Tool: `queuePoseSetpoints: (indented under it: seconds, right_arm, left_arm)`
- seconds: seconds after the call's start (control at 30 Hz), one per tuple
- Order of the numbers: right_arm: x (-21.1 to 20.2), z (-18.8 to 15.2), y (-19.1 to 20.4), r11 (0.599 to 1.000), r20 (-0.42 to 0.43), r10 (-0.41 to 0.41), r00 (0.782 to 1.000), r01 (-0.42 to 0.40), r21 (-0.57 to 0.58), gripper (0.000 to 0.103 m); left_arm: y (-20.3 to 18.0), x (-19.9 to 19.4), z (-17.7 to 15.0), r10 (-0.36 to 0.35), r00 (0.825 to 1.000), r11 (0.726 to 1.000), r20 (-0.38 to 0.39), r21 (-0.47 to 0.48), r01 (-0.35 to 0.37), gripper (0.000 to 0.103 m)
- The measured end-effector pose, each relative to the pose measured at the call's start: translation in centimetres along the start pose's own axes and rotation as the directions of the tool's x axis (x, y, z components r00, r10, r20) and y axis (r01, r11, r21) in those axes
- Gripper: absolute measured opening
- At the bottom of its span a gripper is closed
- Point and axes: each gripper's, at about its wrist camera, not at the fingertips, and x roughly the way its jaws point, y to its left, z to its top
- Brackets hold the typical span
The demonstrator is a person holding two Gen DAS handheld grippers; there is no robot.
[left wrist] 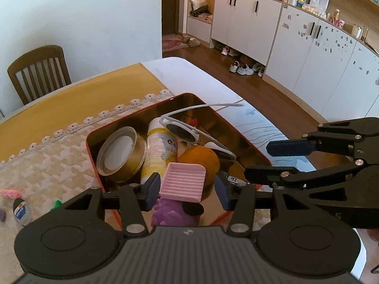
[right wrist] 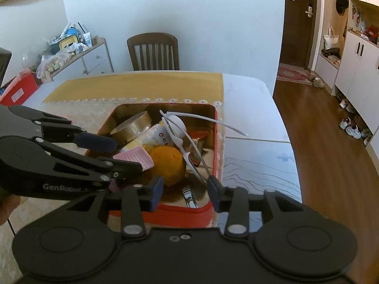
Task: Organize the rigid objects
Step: 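Lower both items into the tin and open both grippers, then withdraw both grippers from the tin toward the remaining items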
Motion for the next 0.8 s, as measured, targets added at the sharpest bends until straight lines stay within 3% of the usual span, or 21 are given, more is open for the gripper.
queuePoseSetpoints:
  seconds: [0.23,0.47,0.7,0.8]
  right_arm:
    - [-1.3,0.0,0.4,1.0,0.017,-0.015,1.0,0.015,0.004,0.059]
    - [-2.6,0.5,2.1,0.999,0.029,-0.017,0.999,0.018,-0.029,0.066]
    - [-3.1,1.3,5.0,0.998,0.057,-0.034,0.998,0.037,-0.045,0.083]
    - [-3.1,1.7,6.6,0.999,0.067,-0.037,0.997,0.039,-0.034,0.089]
  left_arm:
    - [0.4,-1.8,-0.3,-0.006,0.999,1.0,0.032,-0.01,0.007,0.057]
    - [2.1,-4.9,-0.9,-0.01,0.995,1.0,0.098,-0.026,0.013,0.068]
    - [4.9,-7.8,-1.9,0.017,0.985,0.999,0.173,-0.043,-0.01,0.07]
    - [6.4,-9.4,-2.9,0.052,0.972,0.998,0.228,-0.042,-0.043,0.081]
